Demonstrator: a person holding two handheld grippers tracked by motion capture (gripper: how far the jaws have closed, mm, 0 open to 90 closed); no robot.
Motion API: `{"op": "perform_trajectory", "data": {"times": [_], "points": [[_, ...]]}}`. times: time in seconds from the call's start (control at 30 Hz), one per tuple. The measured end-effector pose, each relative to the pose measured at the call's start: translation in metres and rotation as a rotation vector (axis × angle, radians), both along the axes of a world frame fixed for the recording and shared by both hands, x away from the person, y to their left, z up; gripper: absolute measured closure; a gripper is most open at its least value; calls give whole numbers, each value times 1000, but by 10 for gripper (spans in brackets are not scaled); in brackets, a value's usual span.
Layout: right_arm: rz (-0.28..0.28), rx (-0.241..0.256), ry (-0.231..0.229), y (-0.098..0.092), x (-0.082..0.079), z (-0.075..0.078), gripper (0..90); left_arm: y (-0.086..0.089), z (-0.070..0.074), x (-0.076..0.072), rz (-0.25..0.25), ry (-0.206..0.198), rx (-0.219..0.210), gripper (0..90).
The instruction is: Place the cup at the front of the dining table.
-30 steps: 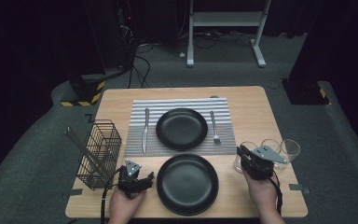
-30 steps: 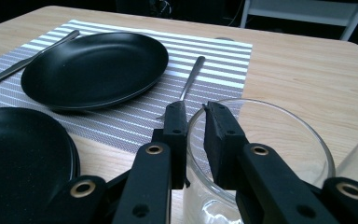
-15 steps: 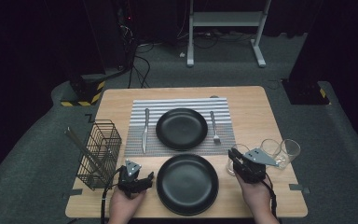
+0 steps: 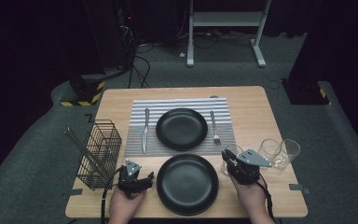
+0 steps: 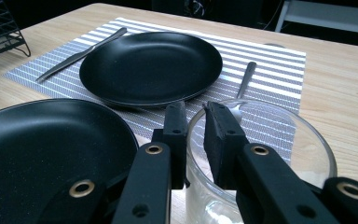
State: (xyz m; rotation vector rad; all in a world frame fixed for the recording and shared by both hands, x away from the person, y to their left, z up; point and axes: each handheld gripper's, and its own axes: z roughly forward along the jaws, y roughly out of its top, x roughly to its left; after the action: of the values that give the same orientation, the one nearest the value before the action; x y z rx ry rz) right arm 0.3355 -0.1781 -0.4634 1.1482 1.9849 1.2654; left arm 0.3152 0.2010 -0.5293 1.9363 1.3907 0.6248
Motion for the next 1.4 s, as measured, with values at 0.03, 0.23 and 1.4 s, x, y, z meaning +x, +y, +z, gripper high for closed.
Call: {"op": "perform_trajectory", "data": {"times": [0.03, 0.23, 1.4], "points": [[2, 0, 0, 0, 0, 0, 776, 0, 0, 0, 0, 0, 0, 237], [12, 44, -41, -7, -5, 13, 659, 0, 0, 0, 0, 0, 0, 237], [-61, 68, 2, -21, 2, 5, 182, 0, 0, 0, -1, -1, 1, 238]]}}
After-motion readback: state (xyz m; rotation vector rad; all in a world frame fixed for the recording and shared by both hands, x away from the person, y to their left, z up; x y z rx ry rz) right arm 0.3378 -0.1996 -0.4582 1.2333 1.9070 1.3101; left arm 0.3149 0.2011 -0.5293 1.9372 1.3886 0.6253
